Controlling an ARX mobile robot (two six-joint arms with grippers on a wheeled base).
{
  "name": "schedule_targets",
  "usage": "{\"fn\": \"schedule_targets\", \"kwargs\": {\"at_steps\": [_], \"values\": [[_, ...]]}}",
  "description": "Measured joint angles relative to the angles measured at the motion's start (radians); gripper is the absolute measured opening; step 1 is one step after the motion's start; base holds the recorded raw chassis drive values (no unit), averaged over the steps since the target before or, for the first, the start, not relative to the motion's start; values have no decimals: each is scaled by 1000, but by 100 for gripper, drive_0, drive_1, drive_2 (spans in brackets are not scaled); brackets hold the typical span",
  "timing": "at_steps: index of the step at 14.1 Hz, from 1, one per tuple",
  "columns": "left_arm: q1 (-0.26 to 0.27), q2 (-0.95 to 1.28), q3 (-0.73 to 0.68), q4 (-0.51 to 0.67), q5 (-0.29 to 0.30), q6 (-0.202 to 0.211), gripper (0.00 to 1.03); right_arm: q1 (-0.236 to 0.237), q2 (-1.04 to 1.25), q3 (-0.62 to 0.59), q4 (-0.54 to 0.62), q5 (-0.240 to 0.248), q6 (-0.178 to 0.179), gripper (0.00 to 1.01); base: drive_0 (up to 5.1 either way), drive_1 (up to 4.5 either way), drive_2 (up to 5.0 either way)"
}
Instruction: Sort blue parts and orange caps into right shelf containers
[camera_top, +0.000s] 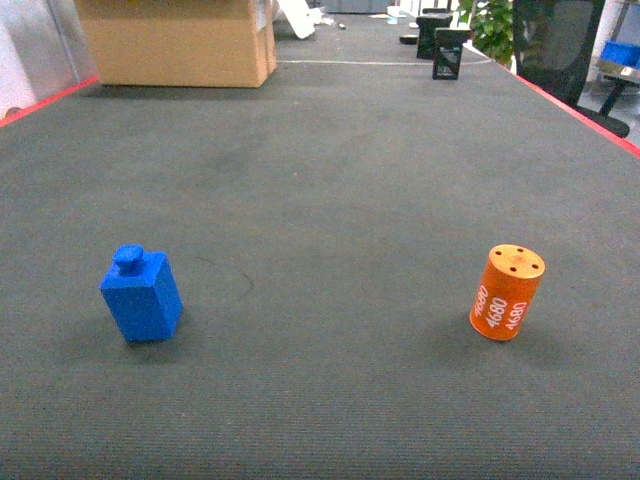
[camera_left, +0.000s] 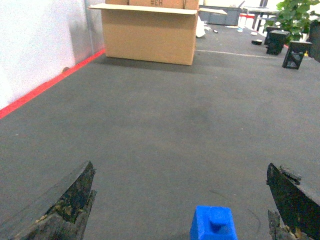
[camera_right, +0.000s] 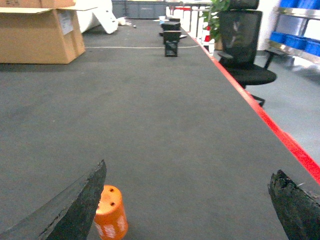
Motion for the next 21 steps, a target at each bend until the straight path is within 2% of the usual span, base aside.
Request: {"fn": "schedule_targets", "kwargs": {"at_steps": [1,2,4,10,16,21], "values": [[-15,299,122,85,14,-10,98,28,318,125,114,-37,34,98,0,0,0],[-24,488,226,87,19,-19,98,60,545,231,133,-46,72,98,0,0,0],[-28,549,274,91,41,-24,98,71,634,294,140,-51,89,98,0,0,0],[-32,682,316,104,77,-43,98,98,819,364,162,-52,123,98,0,0,0],[-51,808,372,97,84,-47,98,97,964,414,188,-35,142,98,0,0,0],[-44,896,402,76,85,-68,98,103,1083,465,190,-2,171,98,0,0,0]]}}
